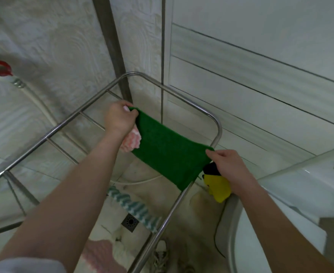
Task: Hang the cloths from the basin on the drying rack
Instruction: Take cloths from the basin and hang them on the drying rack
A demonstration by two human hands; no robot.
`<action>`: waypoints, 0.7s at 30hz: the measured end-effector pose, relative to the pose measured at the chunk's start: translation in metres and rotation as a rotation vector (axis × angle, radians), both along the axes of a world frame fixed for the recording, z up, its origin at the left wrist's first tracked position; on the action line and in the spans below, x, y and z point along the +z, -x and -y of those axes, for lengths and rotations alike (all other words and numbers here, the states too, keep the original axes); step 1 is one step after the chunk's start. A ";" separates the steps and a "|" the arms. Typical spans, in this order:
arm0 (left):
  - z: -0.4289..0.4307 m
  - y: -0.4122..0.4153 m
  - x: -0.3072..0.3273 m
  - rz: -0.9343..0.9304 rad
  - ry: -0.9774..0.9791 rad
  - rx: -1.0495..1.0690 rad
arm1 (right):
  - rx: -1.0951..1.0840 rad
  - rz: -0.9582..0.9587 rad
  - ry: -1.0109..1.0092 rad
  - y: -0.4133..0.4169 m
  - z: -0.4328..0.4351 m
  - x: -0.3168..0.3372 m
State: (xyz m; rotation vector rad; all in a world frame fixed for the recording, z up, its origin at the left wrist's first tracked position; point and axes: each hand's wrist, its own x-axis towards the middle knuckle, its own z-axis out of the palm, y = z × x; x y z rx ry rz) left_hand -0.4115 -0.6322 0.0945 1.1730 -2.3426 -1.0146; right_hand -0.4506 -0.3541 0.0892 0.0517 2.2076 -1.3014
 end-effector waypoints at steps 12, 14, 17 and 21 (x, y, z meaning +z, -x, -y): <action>0.018 -0.019 -0.010 0.178 0.110 -0.060 | 0.146 -0.352 -0.280 0.003 0.010 -0.026; 0.027 -0.042 -0.011 0.210 0.139 0.008 | 0.307 -0.356 -0.243 -0.005 0.009 -0.019; 0.035 -0.071 -0.020 0.333 0.058 0.019 | 0.585 -0.276 -0.292 -0.021 0.014 -0.011; 0.029 -0.078 -0.031 0.318 -0.249 -0.050 | 0.727 -0.346 -0.436 -0.036 0.018 -0.018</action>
